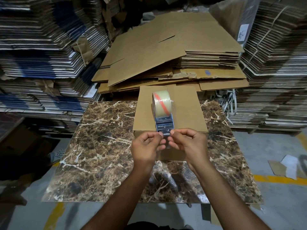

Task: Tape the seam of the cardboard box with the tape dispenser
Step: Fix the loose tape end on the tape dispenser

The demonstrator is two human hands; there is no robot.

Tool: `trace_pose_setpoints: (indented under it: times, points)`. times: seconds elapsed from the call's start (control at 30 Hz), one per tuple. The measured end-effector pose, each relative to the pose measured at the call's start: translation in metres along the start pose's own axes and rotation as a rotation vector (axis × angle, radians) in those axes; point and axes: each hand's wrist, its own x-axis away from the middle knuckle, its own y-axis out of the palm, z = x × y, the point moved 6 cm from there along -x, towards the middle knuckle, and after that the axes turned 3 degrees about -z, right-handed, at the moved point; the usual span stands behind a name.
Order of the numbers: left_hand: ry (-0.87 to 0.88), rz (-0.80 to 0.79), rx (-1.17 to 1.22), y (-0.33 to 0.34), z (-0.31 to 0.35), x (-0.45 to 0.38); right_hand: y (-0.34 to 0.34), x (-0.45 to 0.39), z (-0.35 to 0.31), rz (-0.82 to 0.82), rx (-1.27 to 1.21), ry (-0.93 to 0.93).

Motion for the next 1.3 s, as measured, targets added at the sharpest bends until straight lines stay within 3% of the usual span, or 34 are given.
trace_pose_setpoints:
  times: [0.43, 0.63, 0.93, 1.3]
  points:
    - [-0.023, 0.068, 0.219, 0.001, -0.001, 0.000, -0.001, 0.004, 0.001, 0.023, -0.064, 0.022]
    - [-0.045, -0.064, 0.099, 0.009, -0.004, 0.000, -0.003, 0.003, 0.001, 0.034, 0.010, 0.020]
    - [0.007, -0.061, -0.026, 0.006, -0.001, -0.004, -0.008, -0.005, -0.004, -0.014, 0.177, -0.046]
    - [-0.050, -0.104, -0.086, -0.014, -0.006, -0.007, -0.011, -0.010, -0.006, -0.081, 0.336, -0.041]
